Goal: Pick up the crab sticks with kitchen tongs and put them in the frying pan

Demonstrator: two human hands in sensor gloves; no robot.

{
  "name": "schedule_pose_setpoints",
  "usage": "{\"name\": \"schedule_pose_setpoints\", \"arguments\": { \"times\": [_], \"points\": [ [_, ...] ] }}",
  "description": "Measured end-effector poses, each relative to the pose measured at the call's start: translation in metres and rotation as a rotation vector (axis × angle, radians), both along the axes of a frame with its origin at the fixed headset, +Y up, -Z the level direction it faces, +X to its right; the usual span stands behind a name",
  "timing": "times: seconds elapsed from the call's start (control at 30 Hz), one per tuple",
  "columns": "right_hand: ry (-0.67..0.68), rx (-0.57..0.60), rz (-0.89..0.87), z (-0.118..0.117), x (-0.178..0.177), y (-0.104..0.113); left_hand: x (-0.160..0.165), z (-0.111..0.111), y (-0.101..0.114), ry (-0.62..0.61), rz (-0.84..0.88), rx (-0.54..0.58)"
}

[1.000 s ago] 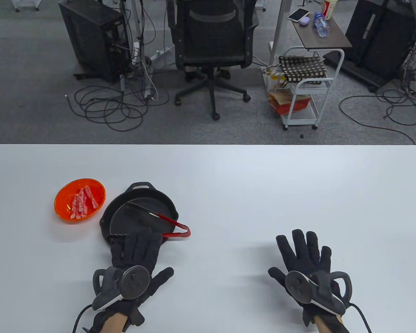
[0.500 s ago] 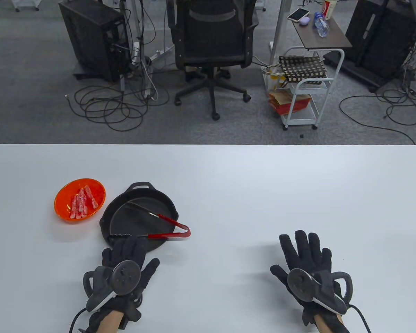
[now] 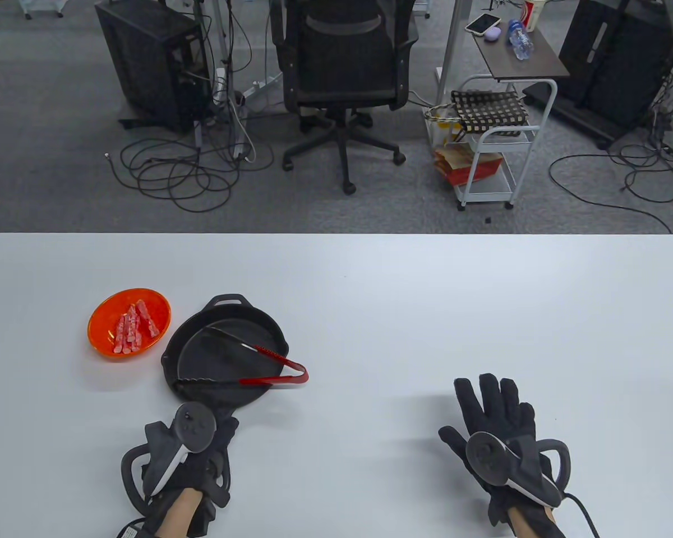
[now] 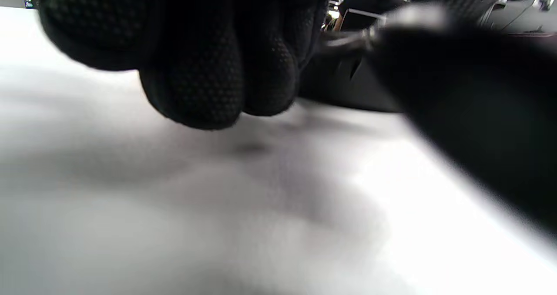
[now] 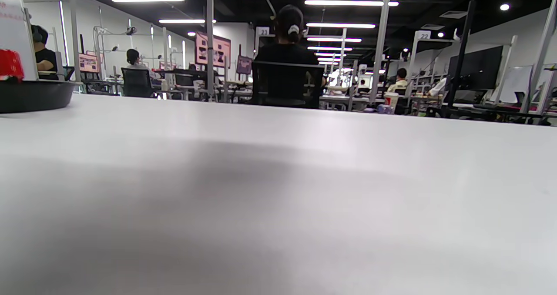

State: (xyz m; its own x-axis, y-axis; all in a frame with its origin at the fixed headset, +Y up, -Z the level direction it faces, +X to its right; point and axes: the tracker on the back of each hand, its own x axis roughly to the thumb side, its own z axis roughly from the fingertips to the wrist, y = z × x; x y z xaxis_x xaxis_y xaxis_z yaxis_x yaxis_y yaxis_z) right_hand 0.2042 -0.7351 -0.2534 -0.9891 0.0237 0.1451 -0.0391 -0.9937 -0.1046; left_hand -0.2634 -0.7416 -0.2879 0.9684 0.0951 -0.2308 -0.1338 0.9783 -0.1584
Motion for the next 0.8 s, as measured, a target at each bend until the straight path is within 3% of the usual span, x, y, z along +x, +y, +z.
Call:
{"name": "schedule_pose_setpoints", "arguments": {
  "times": [0.27, 0.5, 0.8],
  "points": [
    [0.0, -0.002, 0.0, 0.0, -0.001, -0.001, 0.011, -0.009, -0.011, 0.014, 0.042, -0.085],
    [-0.009, -0.006, -0.004, 0.0, -0.001, -0.001, 0.001, -0.011, -0.023, 0.089, 0.452, -0.159],
    [-0.016, -0.005, -0.022, -0.001, 0.001, -0.001, 0.023, -0.002, -0.019, 0.086, 0.65, -0.113]
  ]
}}
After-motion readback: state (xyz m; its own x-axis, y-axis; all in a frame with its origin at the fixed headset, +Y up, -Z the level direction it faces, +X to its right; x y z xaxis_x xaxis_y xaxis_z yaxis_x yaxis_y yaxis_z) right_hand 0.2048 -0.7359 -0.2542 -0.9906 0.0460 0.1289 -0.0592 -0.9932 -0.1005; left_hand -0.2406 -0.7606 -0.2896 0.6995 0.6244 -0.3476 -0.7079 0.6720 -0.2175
